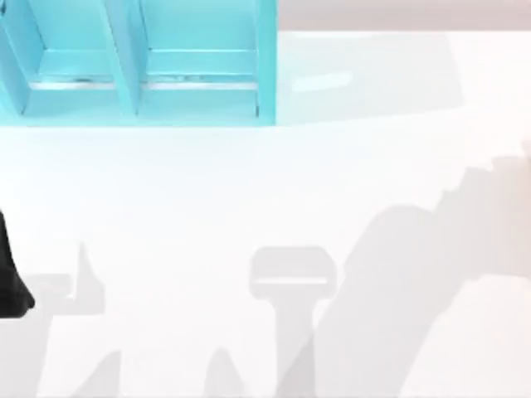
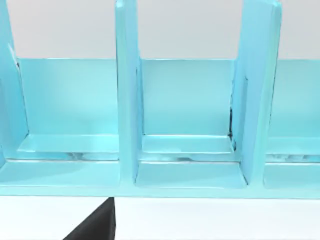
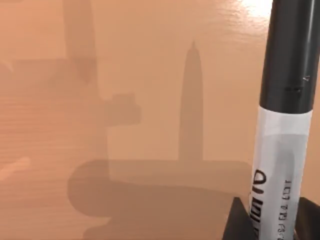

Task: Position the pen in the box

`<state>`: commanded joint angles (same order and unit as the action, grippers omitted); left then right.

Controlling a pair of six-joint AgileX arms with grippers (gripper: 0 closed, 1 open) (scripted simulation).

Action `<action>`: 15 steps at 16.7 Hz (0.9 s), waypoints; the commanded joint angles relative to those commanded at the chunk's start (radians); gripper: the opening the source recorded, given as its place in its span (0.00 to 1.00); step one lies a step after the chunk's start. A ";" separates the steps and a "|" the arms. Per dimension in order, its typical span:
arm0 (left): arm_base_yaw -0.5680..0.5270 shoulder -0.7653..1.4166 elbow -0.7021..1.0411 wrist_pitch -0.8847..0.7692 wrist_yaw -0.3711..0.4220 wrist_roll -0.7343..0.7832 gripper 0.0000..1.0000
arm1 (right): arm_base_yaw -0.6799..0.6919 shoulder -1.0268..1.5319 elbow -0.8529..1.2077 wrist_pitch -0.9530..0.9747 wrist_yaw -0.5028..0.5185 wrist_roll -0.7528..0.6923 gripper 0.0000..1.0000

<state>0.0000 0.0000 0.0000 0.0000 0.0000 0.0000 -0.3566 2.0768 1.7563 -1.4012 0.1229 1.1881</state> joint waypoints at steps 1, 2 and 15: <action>0.000 0.000 0.000 0.000 0.000 0.000 1.00 | 0.006 -0.004 -0.032 0.018 0.008 0.005 0.00; 0.000 0.000 0.000 0.000 0.000 0.000 1.00 | 0.006 -0.007 -0.062 0.035 0.013 0.008 0.00; 0.000 0.000 0.000 0.000 0.000 0.000 1.00 | -0.079 -0.043 -0.179 0.149 -0.020 -0.029 0.23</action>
<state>0.0000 0.0000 0.0000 0.0000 0.0000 0.0000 -0.4356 2.0340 1.5773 -1.2524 0.1034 1.1596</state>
